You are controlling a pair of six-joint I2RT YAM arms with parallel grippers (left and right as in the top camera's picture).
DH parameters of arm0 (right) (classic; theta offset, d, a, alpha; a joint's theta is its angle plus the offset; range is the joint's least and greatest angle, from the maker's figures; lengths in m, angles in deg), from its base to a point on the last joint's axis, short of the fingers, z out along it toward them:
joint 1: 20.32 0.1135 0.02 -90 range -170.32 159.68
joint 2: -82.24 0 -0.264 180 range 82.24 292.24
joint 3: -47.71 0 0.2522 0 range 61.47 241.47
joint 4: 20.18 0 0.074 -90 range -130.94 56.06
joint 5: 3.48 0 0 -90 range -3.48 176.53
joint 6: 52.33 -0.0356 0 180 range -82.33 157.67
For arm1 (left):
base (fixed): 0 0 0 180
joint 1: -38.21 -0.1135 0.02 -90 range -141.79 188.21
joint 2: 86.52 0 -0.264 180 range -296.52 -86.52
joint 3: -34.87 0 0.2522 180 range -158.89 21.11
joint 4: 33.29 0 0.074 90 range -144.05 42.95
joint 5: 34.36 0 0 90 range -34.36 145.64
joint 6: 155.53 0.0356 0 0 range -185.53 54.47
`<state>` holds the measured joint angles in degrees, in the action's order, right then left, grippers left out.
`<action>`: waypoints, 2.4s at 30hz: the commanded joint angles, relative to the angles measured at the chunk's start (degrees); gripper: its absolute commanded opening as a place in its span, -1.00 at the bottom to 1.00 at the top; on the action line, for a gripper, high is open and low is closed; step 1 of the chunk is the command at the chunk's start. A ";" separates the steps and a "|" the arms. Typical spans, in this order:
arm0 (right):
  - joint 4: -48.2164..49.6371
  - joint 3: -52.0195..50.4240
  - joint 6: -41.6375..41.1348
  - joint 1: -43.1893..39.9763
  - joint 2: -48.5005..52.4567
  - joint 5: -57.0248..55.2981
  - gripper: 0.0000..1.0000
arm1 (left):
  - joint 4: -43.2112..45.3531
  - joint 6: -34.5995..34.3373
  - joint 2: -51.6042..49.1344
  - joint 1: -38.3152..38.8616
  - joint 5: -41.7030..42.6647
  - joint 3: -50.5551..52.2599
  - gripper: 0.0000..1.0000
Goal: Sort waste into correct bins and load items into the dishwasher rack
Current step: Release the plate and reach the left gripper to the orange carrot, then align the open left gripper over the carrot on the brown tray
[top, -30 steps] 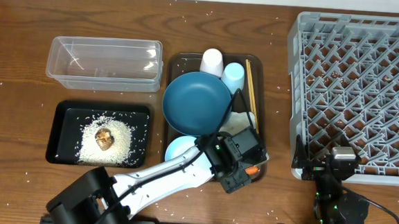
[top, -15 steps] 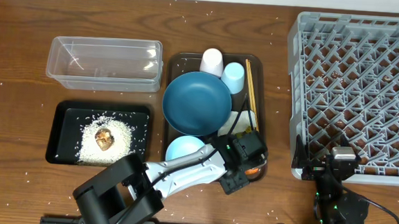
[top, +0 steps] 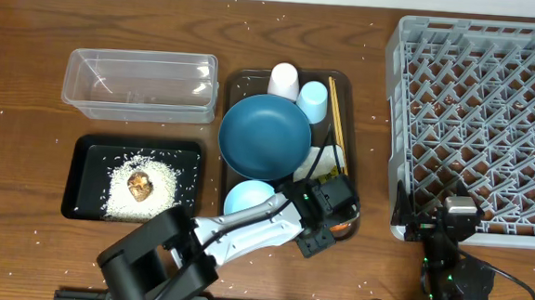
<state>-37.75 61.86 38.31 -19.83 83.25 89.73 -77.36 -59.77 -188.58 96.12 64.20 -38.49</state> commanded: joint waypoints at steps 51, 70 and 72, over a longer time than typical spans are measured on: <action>-0.24 -0.07 0.09 -0.48 -0.15 0.07 0.99 | 2.05 -1.55 -0.83 -0.35 -3.21 0.85 0.04; -0.24 -0.07 0.09 -0.48 -0.15 0.07 0.99 | 2.58 -2.60 -0.83 -0.35 -2.16 3.39 -0.21; -0.24 -0.07 0.09 -0.48 -0.15 0.07 0.98 | 2.58 -3.08 -0.81 -0.35 -2.10 3.39 -0.24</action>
<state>-37.78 61.86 38.31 -19.83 83.25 89.73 -74.25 -61.83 -188.43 95.66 61.64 -35.86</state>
